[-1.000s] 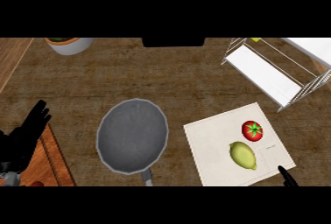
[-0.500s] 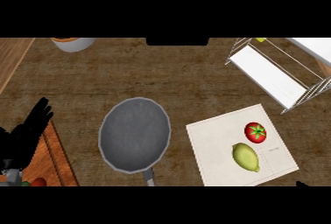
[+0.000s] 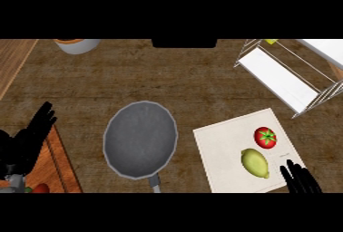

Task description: Pick the lemon from the placemat and place it in the tiered shelf

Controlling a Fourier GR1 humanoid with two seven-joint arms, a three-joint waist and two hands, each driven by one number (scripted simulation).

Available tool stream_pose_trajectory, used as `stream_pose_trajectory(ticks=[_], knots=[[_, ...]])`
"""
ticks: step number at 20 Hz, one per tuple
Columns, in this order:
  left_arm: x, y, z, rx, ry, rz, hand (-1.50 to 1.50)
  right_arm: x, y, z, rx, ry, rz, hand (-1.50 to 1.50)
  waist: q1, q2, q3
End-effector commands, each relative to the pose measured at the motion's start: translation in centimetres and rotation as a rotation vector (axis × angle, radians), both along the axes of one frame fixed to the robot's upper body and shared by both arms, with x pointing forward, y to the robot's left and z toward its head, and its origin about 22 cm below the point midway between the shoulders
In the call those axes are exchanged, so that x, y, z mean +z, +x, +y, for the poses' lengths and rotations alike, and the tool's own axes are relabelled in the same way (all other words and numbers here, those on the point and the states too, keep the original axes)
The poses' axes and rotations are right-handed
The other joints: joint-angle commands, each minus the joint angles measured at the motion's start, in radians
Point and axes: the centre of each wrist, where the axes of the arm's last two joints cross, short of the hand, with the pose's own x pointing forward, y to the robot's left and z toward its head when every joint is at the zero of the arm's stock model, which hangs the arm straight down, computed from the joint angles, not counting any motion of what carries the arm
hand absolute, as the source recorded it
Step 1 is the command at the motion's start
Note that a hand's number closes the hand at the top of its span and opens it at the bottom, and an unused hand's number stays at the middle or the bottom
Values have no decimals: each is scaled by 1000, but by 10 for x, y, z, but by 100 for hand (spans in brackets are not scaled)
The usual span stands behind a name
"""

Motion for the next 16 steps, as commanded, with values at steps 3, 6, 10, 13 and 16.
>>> stream_pose_trajectory(ticks=[3,6,10,13,16], knots=[[9,4,6,6,-10,13,0,-6,31,13,-10,-40,33,-150,-6,-4,2],[-2,-15,-15,9,1,11,0,12,45,-8,-26,-48,66,-150,-3,-4,2],[2,-1,9,5,1,1,0,-33,69,3,-42,-52,61,-150,-5,-3,2],[0,-1,-7,6,-2,18,0,-31,73,1,-30,-59,61,-150,-6,-4,2],[9,17,0,2,-4,1,0,-42,67,1,-34,-71,51,-150,-9,-3,2]])
